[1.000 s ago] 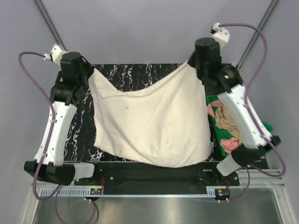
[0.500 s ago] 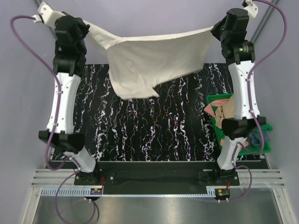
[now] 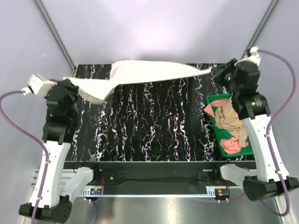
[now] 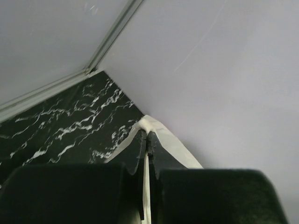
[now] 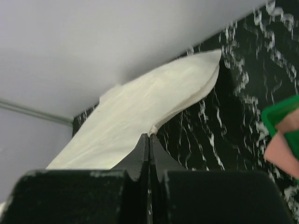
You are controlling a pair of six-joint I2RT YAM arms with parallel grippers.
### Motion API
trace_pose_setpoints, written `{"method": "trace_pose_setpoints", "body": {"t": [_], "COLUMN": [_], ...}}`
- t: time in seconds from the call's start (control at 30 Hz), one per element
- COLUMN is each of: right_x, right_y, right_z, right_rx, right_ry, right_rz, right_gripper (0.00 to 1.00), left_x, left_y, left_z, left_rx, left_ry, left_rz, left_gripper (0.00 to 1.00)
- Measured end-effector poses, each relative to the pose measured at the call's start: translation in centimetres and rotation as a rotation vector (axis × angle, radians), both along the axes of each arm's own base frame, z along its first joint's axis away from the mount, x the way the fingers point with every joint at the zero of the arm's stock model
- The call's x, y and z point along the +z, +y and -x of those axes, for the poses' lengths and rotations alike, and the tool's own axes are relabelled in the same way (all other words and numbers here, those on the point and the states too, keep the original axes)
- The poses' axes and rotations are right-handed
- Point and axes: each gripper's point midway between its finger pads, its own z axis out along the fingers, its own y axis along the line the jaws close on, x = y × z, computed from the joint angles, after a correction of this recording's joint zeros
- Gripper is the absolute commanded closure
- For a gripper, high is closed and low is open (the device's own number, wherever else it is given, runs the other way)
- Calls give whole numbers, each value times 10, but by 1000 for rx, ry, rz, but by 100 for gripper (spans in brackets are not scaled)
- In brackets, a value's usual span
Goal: Fold and stack the t-shirts
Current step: Flatten the tshirt out
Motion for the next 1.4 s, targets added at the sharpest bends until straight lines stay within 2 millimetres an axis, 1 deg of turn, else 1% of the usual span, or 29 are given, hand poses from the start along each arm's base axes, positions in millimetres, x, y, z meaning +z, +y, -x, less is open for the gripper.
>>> {"method": "trace_pose_setpoints", "body": {"t": [0.07,0.1,0.13,0.17,0.23,0.27,0.3,0.33,0.37,0.43,0.53,0.6,0.7,0.77,0.87,0.93,1.03,1.17,1.23,1.3,1.33,1.37,1.4], "right_x": [-53,-81,-116,-151,-207,-232,-250,-264,-271,-275,-273,-276,-279,-280,-284,-289,-294,-297,-285,-266,-256,-242,-227], "right_y": [8,14,17,21,24,25,25,26,26,26,28,30,30,30,27,24,16,0,-3,-2,-2,-1,-2], "right_z": [12,17,24,33,52,66,79,92,103,113,117,118,121,122,125,126,128,132,130,120,114,106,97], "right_rx": [44,71,90,108,128,138,145,154,159,168,180,187,185,181,163,140,95,14,0,8,9,11,6], "right_ry": [100,150,228,308,448,517,568,610,636,647,640,651,666,673,680,691,710,733,715,665,636,599,567], "right_rz": [-26,-38,-49,-57,-67,-74,-78,-83,-86,-93,-105,-114,-123,-124,-125,-120,-103,-57,-48,-46,-45,-45,-40], "right_gripper": [100,100,100,100,100,100,100,100,100,100,100,100,100,100,100,100,100,100,100,100,100,100,100], "left_x": [-34,-58,-82,-106,-145,-159,-174,-187,-199,-225,-262,-287,-313,-319,-324,-322,-318,-314,-312,-302,-292,-278,-258], "left_y": [2,3,4,5,6,6,6,5,3,-4,-17,-25,-29,-29,-28,-26,-22,-25,-25,-22,-19,-16,-14], "left_z": [15,25,35,45,63,68,74,78,80,82,85,90,98,100,100,97,87,71,66,58,52,43,32], "left_rx": [6,11,15,20,25,27,27,23,16,-12,-59,-79,-81,-74,-62,-48,-23,-41,-44,-41,-39,-36,-36], "left_ry": [40,82,124,161,237,269,309,350,384,451,559,637,732,762,794,809,828,828,830,828,818,796,760], "left_rz": [26,37,49,63,77,79,84,87,95,118,166,198,224,231,224,212,189,187,179,157,144,131,119], "left_gripper": [100,100,100,100,100,100,100,100,100,100,100,100,100,100,100,100,100,100,100,100,100,100,100]}}
